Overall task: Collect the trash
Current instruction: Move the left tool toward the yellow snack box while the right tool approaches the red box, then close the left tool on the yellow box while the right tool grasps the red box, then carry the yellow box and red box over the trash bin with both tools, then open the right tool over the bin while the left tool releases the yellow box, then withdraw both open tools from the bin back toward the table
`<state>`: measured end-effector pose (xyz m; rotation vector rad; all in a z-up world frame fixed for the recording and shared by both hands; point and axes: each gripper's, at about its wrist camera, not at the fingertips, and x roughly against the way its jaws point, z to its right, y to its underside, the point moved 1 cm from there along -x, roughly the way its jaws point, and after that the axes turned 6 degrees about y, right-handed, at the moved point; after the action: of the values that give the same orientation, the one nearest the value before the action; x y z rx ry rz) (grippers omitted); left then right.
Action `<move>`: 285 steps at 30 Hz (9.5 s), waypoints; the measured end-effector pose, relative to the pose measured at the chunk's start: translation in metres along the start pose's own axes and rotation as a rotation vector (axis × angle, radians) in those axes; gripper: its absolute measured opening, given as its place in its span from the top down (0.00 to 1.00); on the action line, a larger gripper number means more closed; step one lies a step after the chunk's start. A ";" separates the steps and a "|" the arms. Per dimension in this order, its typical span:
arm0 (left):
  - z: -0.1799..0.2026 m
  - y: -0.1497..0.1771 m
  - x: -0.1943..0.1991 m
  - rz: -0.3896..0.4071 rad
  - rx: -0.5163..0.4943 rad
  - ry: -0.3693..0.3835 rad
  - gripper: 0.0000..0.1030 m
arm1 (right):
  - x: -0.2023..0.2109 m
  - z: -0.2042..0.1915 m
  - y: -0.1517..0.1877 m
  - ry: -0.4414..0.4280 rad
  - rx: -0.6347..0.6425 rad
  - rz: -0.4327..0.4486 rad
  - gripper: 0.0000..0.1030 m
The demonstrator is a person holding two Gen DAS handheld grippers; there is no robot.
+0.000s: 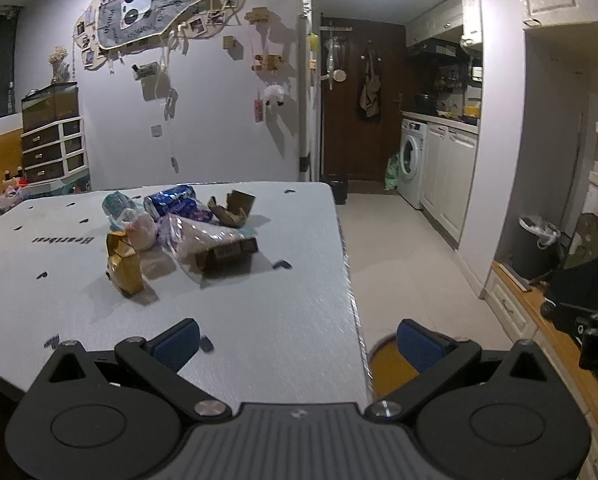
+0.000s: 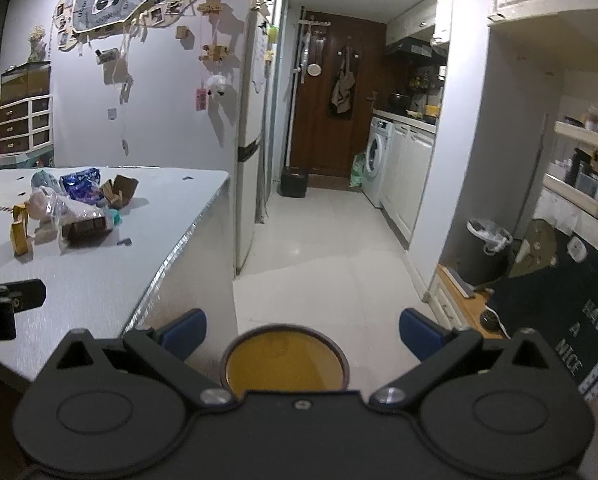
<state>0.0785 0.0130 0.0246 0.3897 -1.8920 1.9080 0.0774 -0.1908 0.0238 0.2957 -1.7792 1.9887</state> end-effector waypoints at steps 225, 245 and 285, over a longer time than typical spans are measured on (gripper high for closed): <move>0.133 0.116 -0.414 -0.702 0.242 0.251 0.63 | -0.350 -0.005 0.144 -0.262 0.048 -0.672 0.08; 0.141 0.120 -0.403 -0.735 0.165 0.256 0.22 | -0.343 -0.001 0.143 -0.170 0.090 -0.685 0.08; 0.135 0.052 -0.239 -0.499 0.066 0.196 0.00 | -0.222 0.085 0.095 -0.081 -0.073 -0.472 0.00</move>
<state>0.2488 -0.1447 -0.1317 0.6063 -1.4416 1.6071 0.2158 -0.3225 -0.1469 0.7085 -1.6360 1.5935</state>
